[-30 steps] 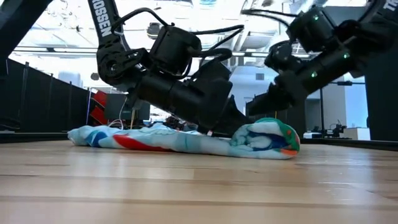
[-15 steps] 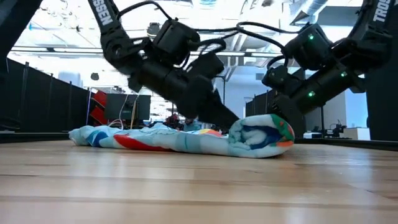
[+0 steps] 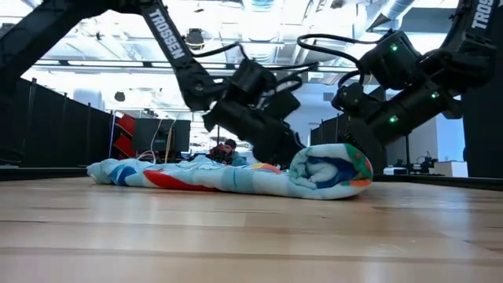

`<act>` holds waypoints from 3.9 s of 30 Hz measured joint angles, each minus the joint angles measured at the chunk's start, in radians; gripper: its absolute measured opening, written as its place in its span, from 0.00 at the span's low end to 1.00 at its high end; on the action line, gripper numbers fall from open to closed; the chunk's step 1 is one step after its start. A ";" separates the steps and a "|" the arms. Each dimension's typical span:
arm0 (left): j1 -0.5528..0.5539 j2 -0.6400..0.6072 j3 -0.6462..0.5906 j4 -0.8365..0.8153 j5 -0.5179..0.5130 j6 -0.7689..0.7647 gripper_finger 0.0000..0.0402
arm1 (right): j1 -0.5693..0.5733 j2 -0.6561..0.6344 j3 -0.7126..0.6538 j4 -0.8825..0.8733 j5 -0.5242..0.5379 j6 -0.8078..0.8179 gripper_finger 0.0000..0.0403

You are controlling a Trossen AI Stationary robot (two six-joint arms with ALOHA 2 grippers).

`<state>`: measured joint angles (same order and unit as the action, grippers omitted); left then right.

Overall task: Roll towel
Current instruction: Roll the multicolor dinosaur print towel

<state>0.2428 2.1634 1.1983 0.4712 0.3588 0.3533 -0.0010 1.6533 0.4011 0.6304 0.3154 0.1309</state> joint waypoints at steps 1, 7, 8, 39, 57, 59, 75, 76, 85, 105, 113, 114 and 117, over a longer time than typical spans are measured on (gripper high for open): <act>0.000 0.015 0.024 -0.018 0.002 0.009 0.61 | 0.000 0.000 -0.001 -0.002 -0.001 0.001 0.00; 0.003 0.045 0.069 -0.065 0.010 0.031 0.62 | 0.013 0.001 -0.001 -0.003 0.006 0.007 0.00; 0.002 0.045 0.070 -0.075 0.006 0.036 0.62 | 0.013 -0.007 -0.001 -0.008 0.006 0.010 0.00; 0.005 0.041 -0.019 -0.133 -0.038 0.033 0.62 | 0.050 -0.227 -0.036 -0.452 0.006 0.141 0.63; 0.009 -0.006 -0.025 -0.199 -0.045 0.021 0.62 | 0.005 -0.192 0.106 -0.406 0.006 0.018 0.64; 0.007 -0.021 -0.027 -0.210 -0.045 0.012 0.62 | 0.005 -0.192 0.108 -0.397 0.006 0.018 0.64; -0.022 -0.082 0.006 -0.402 -0.118 0.010 0.62 | -0.011 -0.136 0.121 -0.288 0.005 -0.058 0.64; -0.027 -0.089 0.013 -0.430 -0.139 0.024 0.62 | -0.012 -0.131 0.128 -0.280 0.005 -0.070 0.64; -0.037 -0.155 0.084 -0.746 -0.251 0.081 0.62 | -0.015 -0.048 0.206 -0.266 0.006 -0.139 0.63; -0.039 -0.526 0.153 -1.442 -0.462 0.104 0.60 | -0.080 0.182 0.440 -0.164 -0.051 -0.211 0.63; -0.048 -0.853 -0.082 -1.216 -0.405 0.042 0.59 | -0.084 0.301 0.581 -0.167 -0.060 -0.242 0.63; -0.050 -0.879 -0.128 -1.177 -0.396 0.038 0.59 | -0.087 0.302 0.589 -0.174 -0.061 -0.246 0.63; -0.072 -0.934 -0.271 -1.016 -0.357 0.020 0.58 | -0.102 0.309 0.622 -0.162 -0.067 -0.255 0.63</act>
<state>0.1705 1.2295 0.9271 -0.5450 0.0022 0.3737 -0.1027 1.9627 1.0236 0.4687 0.2480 -0.1239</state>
